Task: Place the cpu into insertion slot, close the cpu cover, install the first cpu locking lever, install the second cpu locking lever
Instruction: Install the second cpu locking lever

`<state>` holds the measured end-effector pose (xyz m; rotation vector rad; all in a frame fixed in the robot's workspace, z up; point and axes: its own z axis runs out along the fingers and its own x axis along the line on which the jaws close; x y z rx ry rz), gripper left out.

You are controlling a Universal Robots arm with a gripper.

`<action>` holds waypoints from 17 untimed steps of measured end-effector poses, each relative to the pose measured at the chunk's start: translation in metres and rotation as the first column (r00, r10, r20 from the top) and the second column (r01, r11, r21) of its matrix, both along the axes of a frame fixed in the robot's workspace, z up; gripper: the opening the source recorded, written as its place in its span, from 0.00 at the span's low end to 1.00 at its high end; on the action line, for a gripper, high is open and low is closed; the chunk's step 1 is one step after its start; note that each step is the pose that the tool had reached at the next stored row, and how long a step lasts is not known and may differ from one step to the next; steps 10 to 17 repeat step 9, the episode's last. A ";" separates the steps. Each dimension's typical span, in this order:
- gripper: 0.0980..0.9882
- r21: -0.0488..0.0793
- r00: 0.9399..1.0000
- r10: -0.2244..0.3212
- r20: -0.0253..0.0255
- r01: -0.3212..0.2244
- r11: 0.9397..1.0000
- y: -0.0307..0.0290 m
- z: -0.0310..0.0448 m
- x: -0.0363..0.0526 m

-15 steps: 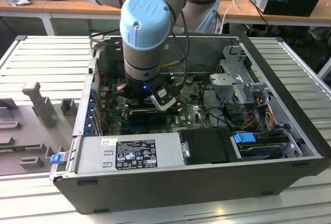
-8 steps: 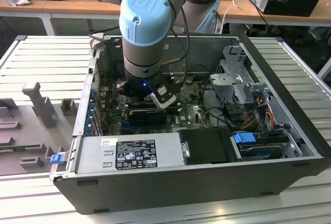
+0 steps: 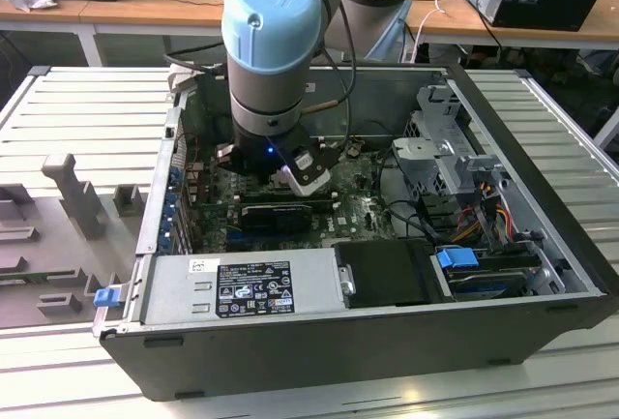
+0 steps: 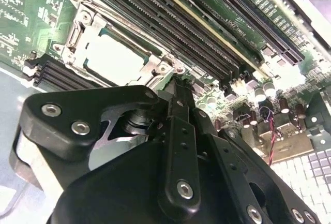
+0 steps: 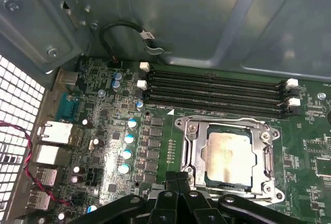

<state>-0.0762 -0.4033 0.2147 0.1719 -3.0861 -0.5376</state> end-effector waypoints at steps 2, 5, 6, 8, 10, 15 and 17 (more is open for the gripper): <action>0.01 0.000 1.000 0.000 0.000 0.000 1.000 0.0000 0.0027 0.0000; 0.01 0.000 1.000 0.000 0.000 0.000 1.000 0.0001 0.0095 0.0000; 0.01 0.000 1.000 0.000 0.000 0.000 1.000 0.0001 0.0109 0.0000; 0.01 0.000 1.000 0.000 0.000 0.000 1.000 0.0001 0.0115 0.0000; 0.01 0.000 1.000 0.000 0.000 0.000 1.000 0.0001 0.0115 0.0000; 0.01 0.000 1.000 0.000 0.000 0.000 1.000 0.0001 0.0115 0.0000; 0.01 0.000 1.000 0.000 0.000 0.000 1.000 0.0001 0.0115 0.0000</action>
